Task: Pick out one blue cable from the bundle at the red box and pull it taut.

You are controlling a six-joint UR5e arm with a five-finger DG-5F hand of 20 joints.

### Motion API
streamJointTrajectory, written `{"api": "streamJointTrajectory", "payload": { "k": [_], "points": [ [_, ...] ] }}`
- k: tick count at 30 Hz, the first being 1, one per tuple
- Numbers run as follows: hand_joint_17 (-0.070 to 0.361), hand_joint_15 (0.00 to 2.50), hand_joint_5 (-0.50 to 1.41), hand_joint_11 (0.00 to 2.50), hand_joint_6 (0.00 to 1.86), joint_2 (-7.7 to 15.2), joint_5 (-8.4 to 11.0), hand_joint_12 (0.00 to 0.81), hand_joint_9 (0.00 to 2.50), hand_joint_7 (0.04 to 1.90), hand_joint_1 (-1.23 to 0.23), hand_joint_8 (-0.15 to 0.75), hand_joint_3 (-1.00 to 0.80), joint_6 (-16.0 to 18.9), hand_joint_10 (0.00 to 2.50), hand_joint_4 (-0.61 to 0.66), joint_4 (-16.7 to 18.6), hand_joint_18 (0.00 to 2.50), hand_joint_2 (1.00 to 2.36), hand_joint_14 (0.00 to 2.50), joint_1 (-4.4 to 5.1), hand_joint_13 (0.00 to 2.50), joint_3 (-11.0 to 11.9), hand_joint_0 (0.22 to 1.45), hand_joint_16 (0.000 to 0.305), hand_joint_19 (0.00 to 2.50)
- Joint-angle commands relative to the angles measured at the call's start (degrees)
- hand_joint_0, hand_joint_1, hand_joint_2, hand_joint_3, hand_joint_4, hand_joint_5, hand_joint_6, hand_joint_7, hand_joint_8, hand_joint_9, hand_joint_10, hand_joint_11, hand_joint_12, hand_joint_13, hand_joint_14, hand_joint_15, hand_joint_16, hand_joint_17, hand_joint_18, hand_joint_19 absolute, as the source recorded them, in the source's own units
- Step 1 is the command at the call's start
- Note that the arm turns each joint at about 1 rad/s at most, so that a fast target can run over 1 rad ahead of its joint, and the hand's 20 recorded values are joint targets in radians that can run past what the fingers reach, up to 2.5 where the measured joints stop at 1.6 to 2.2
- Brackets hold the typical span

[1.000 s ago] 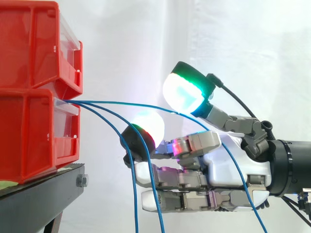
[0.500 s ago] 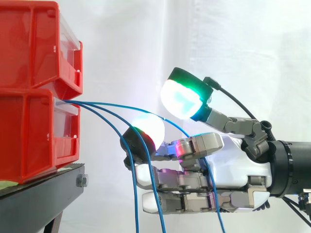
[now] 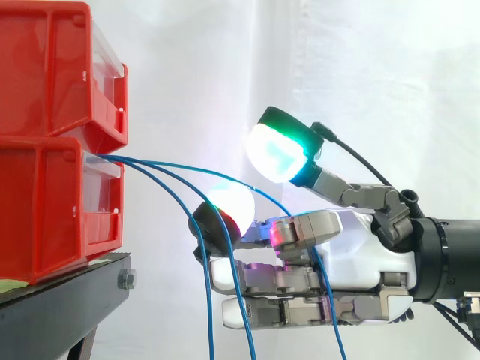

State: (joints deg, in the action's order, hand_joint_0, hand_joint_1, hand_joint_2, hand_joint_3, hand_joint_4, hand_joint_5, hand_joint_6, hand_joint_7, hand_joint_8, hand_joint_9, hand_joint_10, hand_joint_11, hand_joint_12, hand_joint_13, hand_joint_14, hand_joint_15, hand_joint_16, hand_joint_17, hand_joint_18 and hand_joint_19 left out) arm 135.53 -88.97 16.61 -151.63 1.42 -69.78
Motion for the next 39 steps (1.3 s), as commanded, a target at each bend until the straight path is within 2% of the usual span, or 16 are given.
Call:
{"api": "streamJointTrajectory", "payload": {
  "k": [1,4,8,12,23,28,33,39],
  "points": [
    [0.018,0.43,-0.27,1.67,0.81,0.0,0.03,0.131,1.32,0.81,-0.55,0.209,-0.50,-2.1,0.06,0.10,0.1,0.39,1.00,0.01,-0.28,0.73,0.0,0.55,0.008,0.50],
    [0.017,0.43,-0.26,1.66,0.81,0.0,0.64,0.128,1.32,0.81,-0.54,0.207,-0.50,-5.6,0.05,0.10,0.1,0.39,1.00,0.01,-0.54,0.74,0.0,0.56,0.008,0.50],
    [0.016,0.42,-0.26,1.67,0.81,0.0,1.52,0.124,1.33,0.81,-0.54,0.203,-0.50,-8.0,0.05,0.10,-0.2,0.39,1.00,0.01,-0.89,0.74,0.0,0.56,0.007,0.50],
    [0.016,0.43,-0.26,1.69,0.81,-0.1,1.26,0.123,1.33,0.81,-0.54,0.208,-0.50,-9.7,0.04,0.10,-0.2,0.39,1.00,0.01,-0.89,0.74,0.0,0.57,0.007,0.50],
    [0.014,0.43,-0.26,1.68,0.81,0.0,1.26,0.116,1.34,0.81,-0.56,0.195,-0.48,-9.8,0.04,0.10,-0.2,0.40,1.00,0.01,-0.10,0.74,0.1,0.57,0.006,0.49],
    [0.014,0.42,-0.26,1.69,0.81,-0.4,0.64,0.115,1.35,0.82,-0.57,0.201,-0.46,-9.8,0.03,0.10,-0.2,0.40,1.00,0.01,-0.19,0.74,0.2,0.58,0.006,0.50],
    [0.013,0.43,-0.26,1.70,0.81,-2.5,0.47,0.113,1.35,0.82,-0.58,0.199,-0.44,-10.0,0.03,0.10,-0.6,0.40,1.00,0.01,-0.36,0.74,0.1,0.59,0.006,0.50],
    [0.013,0.43,-0.26,1.70,0.81,-3.0,0.38,0.111,1.35,0.82,-0.59,0.200,-0.42,-10.4,0.02,0.10,-3.3,0.40,1.01,0.01,-0.63,0.74,0.1,0.59,0.006,0.50]
  ]
}}
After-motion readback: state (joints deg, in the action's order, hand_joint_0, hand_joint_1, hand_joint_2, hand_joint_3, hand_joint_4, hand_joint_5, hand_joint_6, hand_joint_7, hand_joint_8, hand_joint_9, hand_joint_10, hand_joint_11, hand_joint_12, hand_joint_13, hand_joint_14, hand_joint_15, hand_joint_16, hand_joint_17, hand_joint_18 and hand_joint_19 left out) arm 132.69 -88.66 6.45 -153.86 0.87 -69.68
